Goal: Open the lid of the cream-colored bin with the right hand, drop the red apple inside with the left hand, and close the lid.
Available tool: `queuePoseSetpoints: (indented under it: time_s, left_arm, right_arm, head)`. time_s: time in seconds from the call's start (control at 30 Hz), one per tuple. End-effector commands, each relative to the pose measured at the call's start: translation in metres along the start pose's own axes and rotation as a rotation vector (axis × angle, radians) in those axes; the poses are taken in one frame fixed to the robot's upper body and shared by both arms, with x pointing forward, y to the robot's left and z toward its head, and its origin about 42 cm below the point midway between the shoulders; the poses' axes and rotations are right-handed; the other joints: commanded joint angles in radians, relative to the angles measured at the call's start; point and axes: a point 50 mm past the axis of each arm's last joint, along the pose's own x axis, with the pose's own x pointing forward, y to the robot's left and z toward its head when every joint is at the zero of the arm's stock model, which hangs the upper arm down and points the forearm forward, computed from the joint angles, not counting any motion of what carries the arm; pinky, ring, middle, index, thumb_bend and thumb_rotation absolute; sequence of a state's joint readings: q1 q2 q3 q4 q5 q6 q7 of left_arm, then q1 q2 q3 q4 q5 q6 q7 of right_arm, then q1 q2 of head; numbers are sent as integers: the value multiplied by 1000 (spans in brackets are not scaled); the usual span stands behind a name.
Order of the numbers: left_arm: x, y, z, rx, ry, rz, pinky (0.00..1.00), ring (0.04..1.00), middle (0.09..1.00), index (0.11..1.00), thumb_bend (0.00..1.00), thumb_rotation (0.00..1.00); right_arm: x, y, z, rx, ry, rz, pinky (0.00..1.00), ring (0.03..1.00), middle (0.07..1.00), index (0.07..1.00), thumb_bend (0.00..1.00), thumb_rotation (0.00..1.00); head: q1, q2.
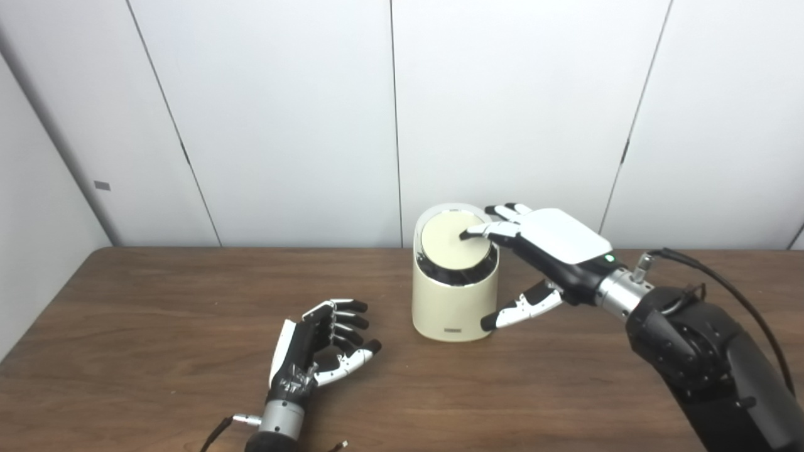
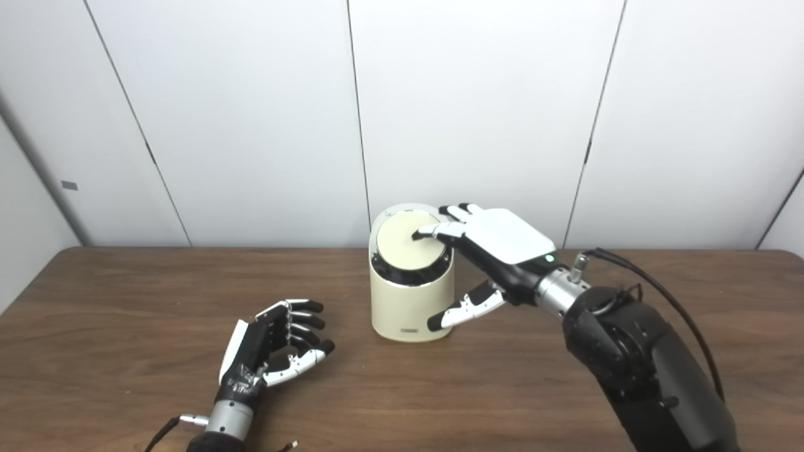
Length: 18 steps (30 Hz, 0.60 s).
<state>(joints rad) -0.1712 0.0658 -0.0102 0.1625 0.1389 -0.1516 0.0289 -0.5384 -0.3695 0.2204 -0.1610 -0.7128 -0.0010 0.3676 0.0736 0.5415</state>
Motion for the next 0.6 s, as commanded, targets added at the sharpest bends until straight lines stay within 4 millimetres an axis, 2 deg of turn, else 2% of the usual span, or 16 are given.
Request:
queuePoseSetpoints:
  time_s: [0.0, 0.03, 0.1, 0.3, 0.47, 0.57]
  left_arm:
    - [-17, -5, -15, -13, 54, 1, 413, 495, 582, 658, 617, 0]
    - [-17, -4, -15, -11, 53, 2, 411, 493, 580, 658, 618, 0]
    - [-17, -4, -15, -9, 52, 4, 412, 495, 579, 657, 620, 0]
    - [-16, -2, -14, -10, 43, 10, 402, 486, 578, 653, 615, 0]
    - [-15, 1, -14, -19, 24, 4, 413, 499, 581, 652, 622, 0]
    - [-15, 2, -15, -27, 14, -2, 407, 497, 587, 654, 625, 0]
  right_arm:
    - [-2, -10, -4, 83, 0, -133, 847, 930, 908, 925, 679, 430]
    - [-5, -7, -7, 118, 16, -150, 788, 923, 923, 944, 681, 382]
    - [-15, 5, -22, 227, 75, -165, 747, 915, 938, 962, 711, 365]
    - [-47, 36, -50, 359, 223, -142, 731, 909, 958, 990, 761, 379]
    - [-71, 66, -62, 528, 245, -157, 737, 885, 953, 985, 775, 223]
    - [-82, 84, -66, 581, 238, -156, 729, 867, 944, 982, 786, 208]
  head:
    - [1, 1]
    - [2, 0]
    - [1, 0]
    - [-8, -1]
    - [-15, -5]
    - [-21, -6]
